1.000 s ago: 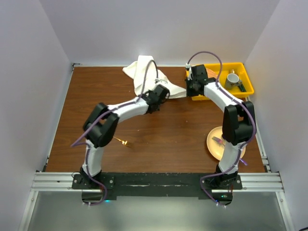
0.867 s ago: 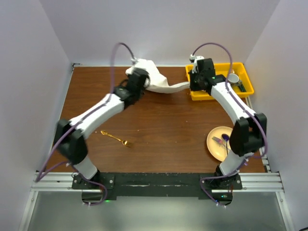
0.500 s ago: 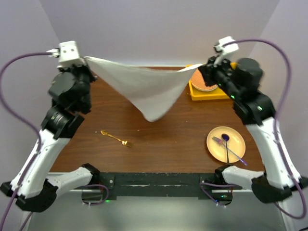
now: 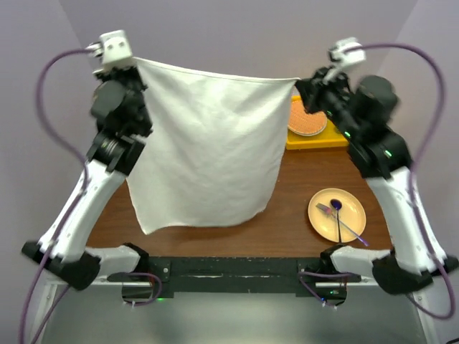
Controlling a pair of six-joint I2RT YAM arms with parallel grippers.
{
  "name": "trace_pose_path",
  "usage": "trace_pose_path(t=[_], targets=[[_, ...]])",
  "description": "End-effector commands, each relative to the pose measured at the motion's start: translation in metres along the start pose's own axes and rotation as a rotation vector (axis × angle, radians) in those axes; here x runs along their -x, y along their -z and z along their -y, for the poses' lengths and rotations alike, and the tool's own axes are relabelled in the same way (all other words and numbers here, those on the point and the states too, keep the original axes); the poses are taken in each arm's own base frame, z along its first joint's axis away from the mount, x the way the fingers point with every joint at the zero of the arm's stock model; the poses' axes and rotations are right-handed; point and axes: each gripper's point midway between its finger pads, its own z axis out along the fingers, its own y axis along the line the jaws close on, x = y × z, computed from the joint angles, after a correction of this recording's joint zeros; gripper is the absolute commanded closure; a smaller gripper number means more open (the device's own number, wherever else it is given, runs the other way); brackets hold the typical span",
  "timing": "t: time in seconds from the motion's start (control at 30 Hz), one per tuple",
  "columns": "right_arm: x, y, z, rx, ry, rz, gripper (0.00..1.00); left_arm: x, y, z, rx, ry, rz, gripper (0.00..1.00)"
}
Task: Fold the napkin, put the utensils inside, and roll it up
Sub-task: Flatten the napkin out
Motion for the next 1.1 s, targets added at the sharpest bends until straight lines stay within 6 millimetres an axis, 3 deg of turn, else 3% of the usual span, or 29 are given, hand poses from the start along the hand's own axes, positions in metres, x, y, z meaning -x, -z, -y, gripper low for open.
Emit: trace_pose_path(t=[0.0,0.03,0.07,0.1,0.17,0.2,0.23,0.27,0.3,0.33,0.37,0.4,0.43,0.47,0.5,0.53,0.57,0.63,0.67,0.73,0.77,0.83,0.87,0.9,0.93,0.97,1.0,1.03,1.07], targets=[[-0.097,-0.085,0.05,-0.25,-0.002,-0.238,1.0,-0.089,-0.073,0.024,0.097,-0.146,-0.139,1.0],[-0.11,-0.098,0.054,-0.261,0.005,-0.26,1.0,-0.101,-0.095,0.013,0.137,-0.158,-0.155,1.0],[-0.114,-0.11,0.058,-0.269,0.011,-0.259,1.0,-0.124,-0.107,0.016,0.131,-0.187,-0.204,1.0],[-0.153,-0.136,0.067,-0.29,0.026,-0.333,1.0,-0.17,-0.126,0.03,0.117,-0.233,-0.274,1.0],[-0.178,-0.165,0.078,-0.304,0.039,-0.359,1.0,-0.197,-0.152,0.035,0.106,-0.247,-0.249,1.0],[-0.223,-0.186,0.092,-0.33,0.043,-0.441,1.0,-0.239,-0.164,0.044,0.091,-0.295,-0.286,1.0],[-0.245,-0.197,0.102,-0.358,0.049,-0.473,1.0,-0.243,-0.178,0.047,0.093,-0.294,-0.275,1.0],[-0.245,-0.212,0.115,-0.367,0.048,-0.456,1.0,-0.258,-0.185,0.047,0.112,-0.314,-0.284,1.0],[-0.296,-0.228,0.125,-0.375,0.053,-0.546,1.0,-0.3,-0.193,0.053,0.103,-0.385,-0.325,1.0],[-0.308,-0.234,0.135,-0.407,0.065,-0.566,1.0,-0.305,-0.206,0.056,0.107,-0.377,-0.295,1.0],[-0.302,-0.247,0.144,-0.42,0.072,-0.538,1.0,-0.319,-0.214,0.059,0.099,-0.394,-0.305,1.0],[-0.32,-0.255,0.148,-0.417,0.076,-0.556,1.0,-0.363,-0.217,0.06,0.106,-0.439,-0.364,1.0],[-0.355,-0.263,0.152,-0.42,0.079,-0.605,0.93,-0.357,-0.227,0.059,0.14,-0.432,-0.349,1.0],[-0.355,-0.271,0.156,-0.417,0.107,-0.614,0.74,-0.362,-0.228,0.05,0.206,-0.442,-0.354,0.9],[-0.361,-0.274,0.156,-0.409,0.11,-0.635,0.53,-0.38,-0.228,0.05,0.217,-0.451,-0.373,0.77],[-0.384,-0.275,0.156,-0.406,0.113,-0.682,0.39,-0.369,-0.233,0.055,0.222,-0.428,-0.358,0.65],[-0.371,-0.276,0.152,-0.405,0.1,-0.682,0.31,-0.368,-0.235,0.06,0.201,-0.422,-0.362,0.52],[-0.367,-0.271,0.146,-0.393,0.098,-0.698,0.2,-0.349,-0.231,0.069,0.182,-0.392,-0.351,0.39],[-0.359,-0.263,0.138,-0.395,0.11,-0.704,0.18,-0.324,-0.23,0.072,0.167,-0.363,-0.329,0.32],[-0.348,-0.251,0.129,-0.396,0.123,-0.713,0.16,-0.314,-0.216,0.081,0.13,-0.324,-0.37,0.3],[-0.336,-0.236,0.117,-0.392,0.132,-0.721,0.16,-0.287,-0.21,0.087,0.096,-0.272,-0.354,0.29],[-0.331,-0.22,0.104,-0.396,0.116,-0.733,0.16,-0.288,-0.187,0.101,0.026,-0.237,-0.413,0.23],[-0.329,-0.203,0.092,-0.391,0.093,-0.751,0.16,-0.262,-0.177,0.104,0.008,-0.185,-0.4,0.23],[-0.33,-0.194,0.084,-0.385,0.085,-0.765,0.16,-0.269,-0.158,0.11,-0.005,-0.175,-0.452,0.23],[-0.347,-0.178,0.077,-0.384,0.073,-0.81,0.15,-0.265,-0.148,0.112,-0.025,-0.154,-0.471,0.22],[-0.334,-0.17,0.063,-0.365,0.066,-0.786,0.14,-0.238,-0.137,0.11,-0.034,-0.071,-0.458,0.22],[-0.336,-0.163,0.051,-0.332,0.056,-0.794,0.14,-0.25,-0.119,0.108,-0.051,-0.072,-0.515,0.21],[-0.355,-0.15,0.036,-0.305,0.052,-0.829,0.14,-0.247,-0.108,0.115,-0.113,-0.032,-0.537,0.21],[-0.358,-0.143,0.028,-0.291,0.044,-0.837,0.14,-0.217,-0.095,0.109,-0.137,0.044,-0.511,0.21]])
